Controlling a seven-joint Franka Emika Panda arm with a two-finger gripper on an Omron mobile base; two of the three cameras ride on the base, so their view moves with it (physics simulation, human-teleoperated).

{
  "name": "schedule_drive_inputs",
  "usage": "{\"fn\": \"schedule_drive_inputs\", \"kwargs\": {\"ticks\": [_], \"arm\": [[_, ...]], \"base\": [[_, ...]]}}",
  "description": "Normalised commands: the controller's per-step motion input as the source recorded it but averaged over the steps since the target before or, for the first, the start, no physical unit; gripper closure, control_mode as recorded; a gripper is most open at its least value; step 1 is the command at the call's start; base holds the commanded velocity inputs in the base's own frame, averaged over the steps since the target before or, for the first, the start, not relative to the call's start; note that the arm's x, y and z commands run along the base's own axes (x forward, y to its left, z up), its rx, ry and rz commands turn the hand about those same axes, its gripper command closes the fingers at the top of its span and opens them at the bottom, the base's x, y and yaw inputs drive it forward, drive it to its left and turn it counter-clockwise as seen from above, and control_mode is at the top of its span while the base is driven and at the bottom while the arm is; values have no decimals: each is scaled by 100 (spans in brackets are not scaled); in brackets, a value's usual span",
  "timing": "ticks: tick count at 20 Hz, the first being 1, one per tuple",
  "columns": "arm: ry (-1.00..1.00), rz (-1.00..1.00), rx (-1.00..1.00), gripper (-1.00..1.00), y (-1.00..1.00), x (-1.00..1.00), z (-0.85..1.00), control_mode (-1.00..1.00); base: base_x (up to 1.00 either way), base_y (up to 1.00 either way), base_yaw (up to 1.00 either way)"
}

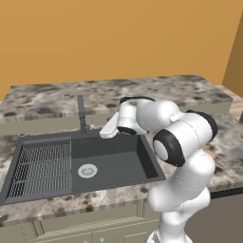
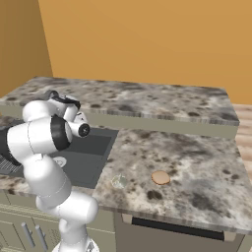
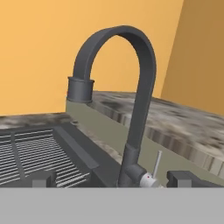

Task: Turn on the sink faucet. Then move the garlic from the counter to the sink. Turn off the sink. Move the vegetable from the sink to the pot next to the stove. Finally move the pot to the center burner.

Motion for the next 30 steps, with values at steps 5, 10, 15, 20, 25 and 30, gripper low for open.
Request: {"fn": "schedule_drive_inputs", "kwargs": {"ticks": [5,10,15,20,25,30], "arm": [[0,4,4,-100,8,13,-3,-100],[0,1,1,-100,11,17,-1,-100],[1,0,0,-100,5,14,-4,-100],[0,0,0,-100,1,22,-12,-100],[0,0,0,-100,0,19,-13,-100],[0,0,0,-100,1,14,-10,-100]], "base": [[0,0,0],[0,0,0],[0,0,0],[0,0,0],[0,0,0],[0,0,0]]}}
